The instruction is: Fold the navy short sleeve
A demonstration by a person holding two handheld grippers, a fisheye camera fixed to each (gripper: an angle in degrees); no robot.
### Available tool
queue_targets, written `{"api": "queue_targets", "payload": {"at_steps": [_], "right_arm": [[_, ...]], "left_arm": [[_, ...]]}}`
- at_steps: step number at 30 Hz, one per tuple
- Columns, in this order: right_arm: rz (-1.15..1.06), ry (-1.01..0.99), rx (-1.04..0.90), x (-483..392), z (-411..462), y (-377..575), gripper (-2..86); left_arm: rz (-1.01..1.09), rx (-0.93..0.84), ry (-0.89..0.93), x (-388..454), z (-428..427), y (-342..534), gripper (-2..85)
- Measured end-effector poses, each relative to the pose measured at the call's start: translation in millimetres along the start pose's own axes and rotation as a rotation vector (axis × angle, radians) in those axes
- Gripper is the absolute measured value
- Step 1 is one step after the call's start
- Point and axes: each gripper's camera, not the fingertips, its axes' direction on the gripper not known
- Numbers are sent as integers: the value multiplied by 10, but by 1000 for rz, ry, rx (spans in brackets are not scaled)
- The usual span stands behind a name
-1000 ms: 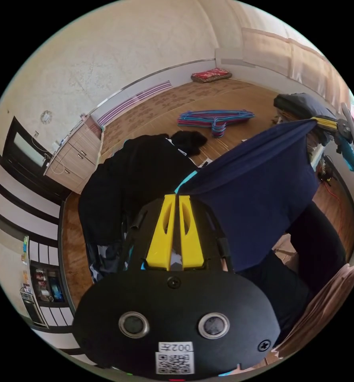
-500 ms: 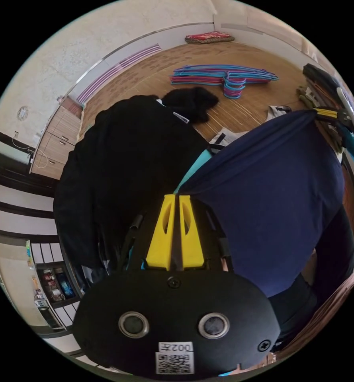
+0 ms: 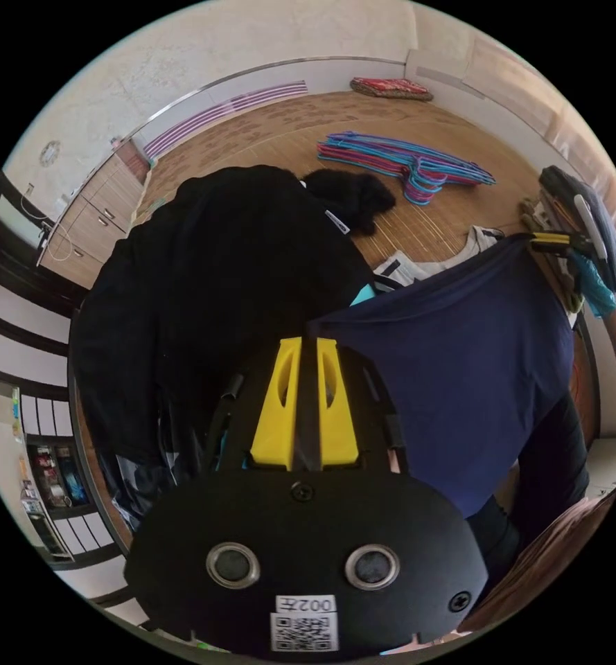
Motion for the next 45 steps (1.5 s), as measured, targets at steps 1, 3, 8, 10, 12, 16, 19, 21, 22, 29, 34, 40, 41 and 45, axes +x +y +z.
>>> {"api": "queue_targets", "payload": {"at_steps": [1,3,8,10,12,16,19,21,22,29,34,40,41,45], "right_arm": [[2,41,-2,27,9,-33,45],[-11,67,3,48,24,-69,38],[-33,-6,62,100,14,-84,51],[-37,-61,86,128,42,-72,56],[-24,-78,98,162,102,-70,69],[73,-114,134,294,241,-71,90],[120,-118,111,366,340,-68,75],[119,-112,126,382,351,-41,62],[116,-109,127,389,353,-25,59],[100,-63,128,394,330,136,30],[65,-7,114,338,188,339,32],[-27,-23,212,147,-280,941,41],[-53,-37,229,103,-379,1106,43],[-132,-91,258,9,-645,1662,48]], "left_arm": [[-17,7,-23,-8,-1,-1,6],[-24,29,-62,-2,10,-1,-3],[51,59,35,80,44,3,20],[78,62,36,117,84,-6,32],[82,42,31,153,188,-37,43],[74,45,5,226,327,-56,23],[72,42,-34,285,418,-39,-8],[75,60,-58,319,429,5,-11],[73,69,-69,325,423,20,-10],[4,66,-140,330,562,129,-10],[-36,50,-64,243,568,193,-12],[-28,71,-34,177,309,517,-4],[-17,77,-2,181,249,630,0],[45,93,119,268,70,1154,20]]}}
